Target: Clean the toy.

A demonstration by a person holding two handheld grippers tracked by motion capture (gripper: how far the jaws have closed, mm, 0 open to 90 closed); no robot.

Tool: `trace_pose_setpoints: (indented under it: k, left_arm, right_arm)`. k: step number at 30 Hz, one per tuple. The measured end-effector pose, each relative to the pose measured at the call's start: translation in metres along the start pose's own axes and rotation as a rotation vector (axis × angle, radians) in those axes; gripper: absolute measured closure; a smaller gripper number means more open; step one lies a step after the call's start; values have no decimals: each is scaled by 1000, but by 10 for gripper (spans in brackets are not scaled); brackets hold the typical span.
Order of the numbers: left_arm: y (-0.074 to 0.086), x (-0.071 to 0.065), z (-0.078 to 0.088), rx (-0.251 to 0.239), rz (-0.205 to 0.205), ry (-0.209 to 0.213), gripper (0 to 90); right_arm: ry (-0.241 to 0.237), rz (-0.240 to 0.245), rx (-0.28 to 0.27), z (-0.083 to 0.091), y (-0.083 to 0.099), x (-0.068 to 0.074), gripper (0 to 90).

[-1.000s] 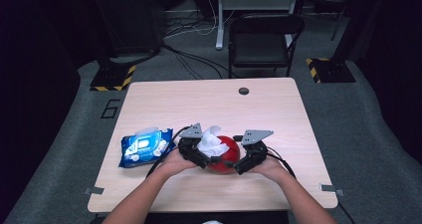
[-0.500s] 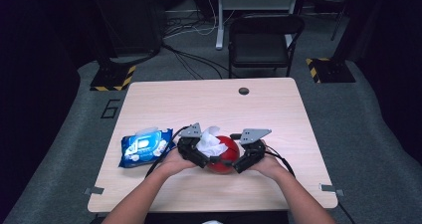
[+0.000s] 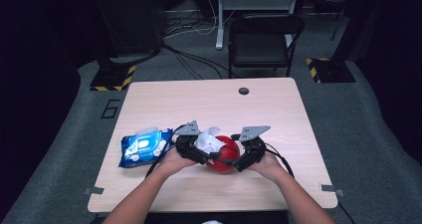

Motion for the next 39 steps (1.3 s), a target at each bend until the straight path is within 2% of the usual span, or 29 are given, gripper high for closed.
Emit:
trace_pose_setpoints:
  k: [3,4,6,8,11,13,14,15,16,18,20,22,23,24,25,26,27,28,29,31,32,35,37,39]
  left_arm:
    - [-7,0,8,-29,-18,-27,202]
    - [-8,-1,9,-34,-23,-24,260]
    - [-8,-2,9,-21,-34,-29,351]
    - [-8,-5,10,-16,-48,-15,445]
    - [-9,-12,12,-7,-92,-35,604]
    - [-8,-13,15,-5,-111,-64,663]
    - [-5,-10,19,-1,-112,-98,709]
    - [-5,-10,19,-1,-112,-98,716]
    - [-1,-6,21,-1,-100,-125,716]
    - [7,2,24,6,-54,-133,739]
    - [12,4,27,-1,-25,-123,741]
    - [14,1,29,-2,-19,-105,776]
    - [15,-2,30,4,-18,-76,776]
    - [15,-9,30,9,-25,-9,775]
    - [15,-9,30,9,-25,-9,772]
    - [13,-15,29,8,-34,14,772]
    - [12,-17,29,4,-38,28,748]
    - [10,-21,27,-2,-33,60,706]
    - [8,-23,26,-2,-32,65,706]
    - [3,-24,23,-12,-29,63,606]
    - [1,-25,21,-13,-31,58,601]
    - [-5,-24,14,-28,-36,20,627]
    - [-6,-26,13,-29,-69,-16,707]
    - [-5,-28,12,-37,-74,-29,735]
  right_arm:
    - [3,16,1,0,0,2,0]
    - [5,29,0,0,0,3,0]
    - [4,26,4,0,-1,3,0]
    - [6,17,6,0,-1,3,0]
    - [5,15,10,0,0,1,0]
    - [5,-1,12,1,0,1,0]
    - [1,0,11,1,1,0,0]
    - [1,0,11,1,1,0,0]
    - [-1,-14,11,2,2,0,0]
    - [-5,-13,12,3,3,-1,0]
    - [-7,-8,12,3,3,-1,0]
    - [-11,-3,13,2,3,-1,0]
    - [-11,-3,13,2,3,-1,0]
    - [-12,-15,11,2,3,-1,0]
    - [-12,-15,11,2,3,-1,0]
    - [-14,-17,6,2,3,-2,0]
    - [-15,-20,5,2,4,-2,0]
    - [-18,-18,2,2,4,-2,0]
    - [-18,-18,2,2,4,-2,0]
    - [-19,-11,1,2,4,-2,0]
    - [-19,-27,0,2,4,-3,0]
    - [-25,-44,-6,2,5,-5,0]
    - [-26,-41,-5,3,5,-5,0]
    - [-26,-38,-3,3,6,-5,0]
Point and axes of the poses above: each handheld gripper's, and its own axes: z roughly backward along the jaws, y roughly out of its underside, x roughly to its left, the point moved 5 cm from there along -z, roughly forward along the jaws, and after that the axes turned 2 degrees about x, right-handed, at the moved point
